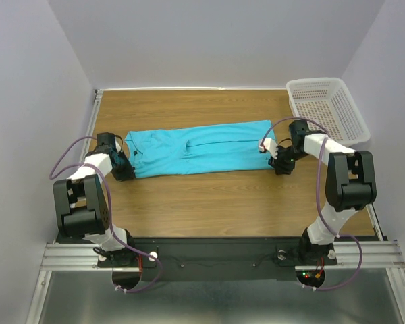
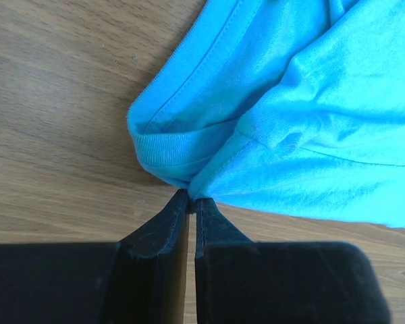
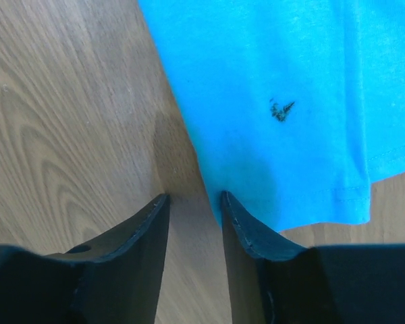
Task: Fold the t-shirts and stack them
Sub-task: Fold the tshirt
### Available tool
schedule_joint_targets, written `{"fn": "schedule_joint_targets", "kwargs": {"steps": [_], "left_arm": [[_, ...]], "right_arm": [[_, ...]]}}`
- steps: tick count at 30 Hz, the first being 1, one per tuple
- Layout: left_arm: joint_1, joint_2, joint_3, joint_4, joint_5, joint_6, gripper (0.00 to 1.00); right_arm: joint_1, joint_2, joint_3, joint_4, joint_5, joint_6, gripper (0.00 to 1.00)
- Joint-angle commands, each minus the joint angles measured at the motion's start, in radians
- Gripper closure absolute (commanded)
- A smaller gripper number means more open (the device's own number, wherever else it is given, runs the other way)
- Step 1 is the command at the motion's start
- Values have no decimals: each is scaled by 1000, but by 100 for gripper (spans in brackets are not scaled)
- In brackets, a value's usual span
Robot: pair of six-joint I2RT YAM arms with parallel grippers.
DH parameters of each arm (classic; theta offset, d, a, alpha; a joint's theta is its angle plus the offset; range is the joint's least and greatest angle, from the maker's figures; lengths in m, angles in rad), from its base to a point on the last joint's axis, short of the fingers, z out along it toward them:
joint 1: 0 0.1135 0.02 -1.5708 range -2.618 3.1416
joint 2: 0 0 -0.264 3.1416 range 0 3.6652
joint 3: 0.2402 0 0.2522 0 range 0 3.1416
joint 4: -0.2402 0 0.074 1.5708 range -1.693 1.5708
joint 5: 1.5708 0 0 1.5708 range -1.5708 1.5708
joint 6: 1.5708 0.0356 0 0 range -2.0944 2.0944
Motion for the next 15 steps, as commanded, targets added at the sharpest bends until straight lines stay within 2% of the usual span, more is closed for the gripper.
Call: {"fn": "schedule_joint_targets", "kwargs": {"steps": [1, 4, 5, 8, 9, 15], "left_arm": [[11, 8, 38, -4, 4, 15, 100], [17, 7, 43, -4, -6, 15, 100], [18, 5, 46, -6, -7, 15, 100], [29, 5, 52, -9, -19, 19, 100], [34, 8, 57, -9, -23, 22, 100], [64, 40, 89, -12, -57, 44, 100]], "right_arm": [[-3, 25, 22, -11, 13, -11, 62], [-5, 31, 21, -10, 30, -7, 77], [-3, 31, 19, -5, 39, 2, 86], [-3, 11, 0, -4, 57, 12, 92], [-5, -1, -23, -5, 65, 12, 97], [-5, -151, -151, -60, 89, -28, 99]]}}
